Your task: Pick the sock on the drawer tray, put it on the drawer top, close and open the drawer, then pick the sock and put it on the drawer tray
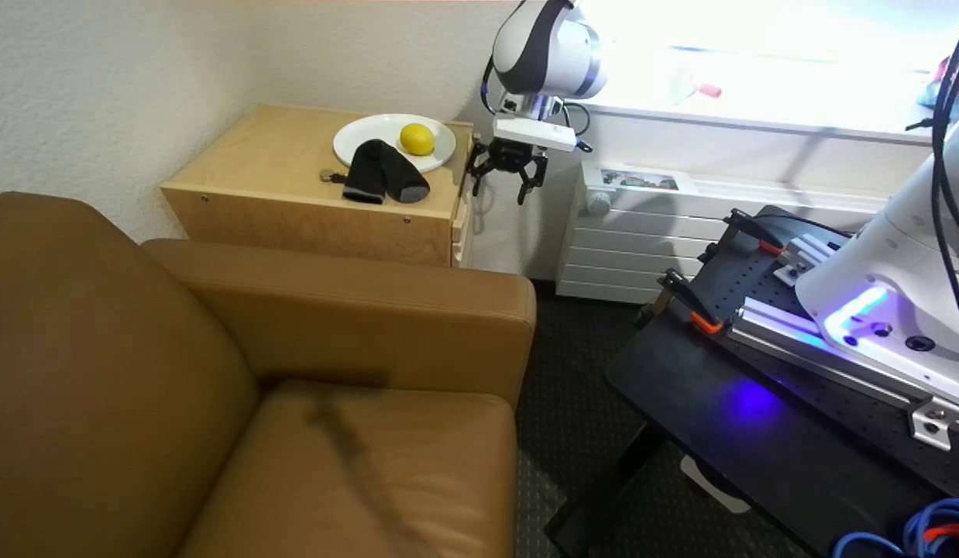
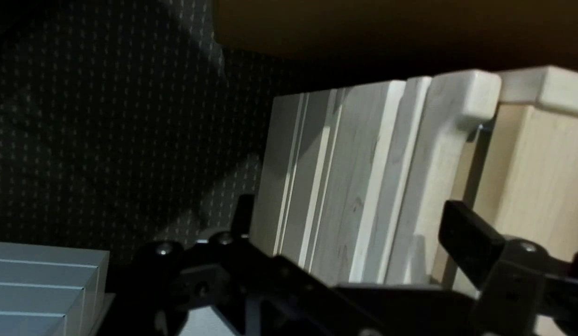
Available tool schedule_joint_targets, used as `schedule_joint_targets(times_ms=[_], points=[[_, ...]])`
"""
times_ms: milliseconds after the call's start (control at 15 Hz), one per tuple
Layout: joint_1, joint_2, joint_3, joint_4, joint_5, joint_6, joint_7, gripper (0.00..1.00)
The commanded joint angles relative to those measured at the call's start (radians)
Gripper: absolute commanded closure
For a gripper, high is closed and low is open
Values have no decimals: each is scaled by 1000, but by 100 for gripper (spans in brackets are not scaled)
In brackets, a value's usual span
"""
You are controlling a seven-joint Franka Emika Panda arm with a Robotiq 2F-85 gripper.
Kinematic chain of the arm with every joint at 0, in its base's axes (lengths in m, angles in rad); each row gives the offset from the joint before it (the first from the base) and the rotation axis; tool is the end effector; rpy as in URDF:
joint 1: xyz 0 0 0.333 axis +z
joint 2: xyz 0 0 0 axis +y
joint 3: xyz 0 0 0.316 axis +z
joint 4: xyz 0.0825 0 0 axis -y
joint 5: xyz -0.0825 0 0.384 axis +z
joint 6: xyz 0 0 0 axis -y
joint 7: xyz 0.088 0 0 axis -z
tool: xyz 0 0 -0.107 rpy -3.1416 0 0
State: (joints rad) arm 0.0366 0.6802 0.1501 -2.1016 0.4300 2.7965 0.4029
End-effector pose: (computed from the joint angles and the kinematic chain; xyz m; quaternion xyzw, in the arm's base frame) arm 0.5551 0.0893 0.0916 -0.9399 0.3196 0.0326 0.1156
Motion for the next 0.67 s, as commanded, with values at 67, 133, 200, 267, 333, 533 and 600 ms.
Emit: schedule_joint_targets(times_ms=[67,133,200,267,333,533,600], points=[[13,-3,-7,-15,8,-4,-19,0],[15,-2,-7,-13,8,-4,-18,0],[15,-1,-8,-11,8,-4,-18,0],[32,30,-19,20,14,24,12,0],[35,44,-18,36,17,31,22,0],[90,102,-57,97,2,34,98,0],[111,122,-74,120,-7,22,122,0]])
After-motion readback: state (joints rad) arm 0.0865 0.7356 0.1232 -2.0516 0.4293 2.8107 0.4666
